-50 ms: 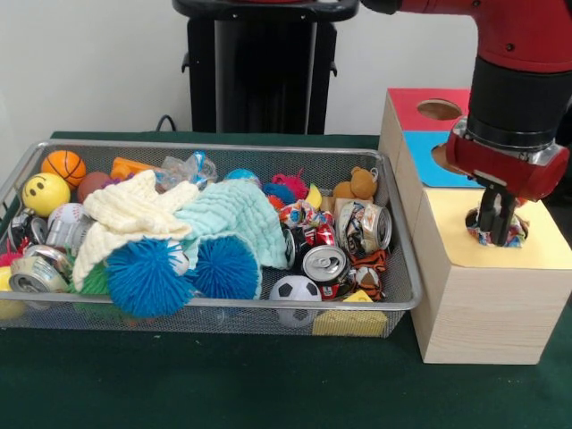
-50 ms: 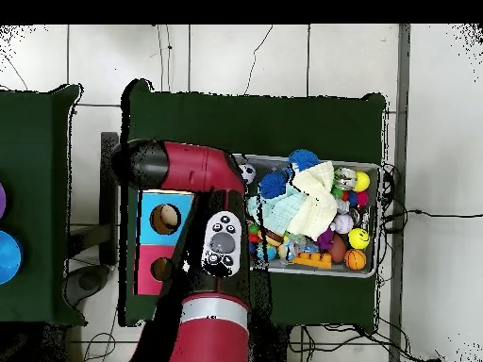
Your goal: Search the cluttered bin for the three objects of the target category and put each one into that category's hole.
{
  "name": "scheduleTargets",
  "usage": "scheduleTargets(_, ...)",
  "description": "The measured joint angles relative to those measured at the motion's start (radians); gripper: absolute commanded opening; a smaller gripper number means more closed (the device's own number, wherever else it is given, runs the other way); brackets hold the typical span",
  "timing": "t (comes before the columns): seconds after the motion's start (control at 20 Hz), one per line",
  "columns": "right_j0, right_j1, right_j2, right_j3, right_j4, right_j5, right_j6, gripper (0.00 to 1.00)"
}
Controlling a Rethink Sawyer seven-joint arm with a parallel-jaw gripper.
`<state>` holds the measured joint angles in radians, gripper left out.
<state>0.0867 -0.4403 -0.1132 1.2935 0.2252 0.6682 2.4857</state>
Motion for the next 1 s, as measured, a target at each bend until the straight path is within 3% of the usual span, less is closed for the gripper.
scheduleTargets(0.25, -0.034, -0.009, 0.048, 0.024, -0.017, -0.021, 0.0, 0.0)
scheduleTargets(0.5, -0.065, 0.008, 0.1, 0.052, -0.065, -0.117, 0.0, 0.0)
scheduleTargets(0.7, -0.06, 0.042, 0.102, 0.048, -0.105, -0.188, 0.0, 0.0)
scheduleTargets(1.0, -0.042, 0.048, 0.088, 0.034, -0.129, -0.195, 0.0, 0.0)
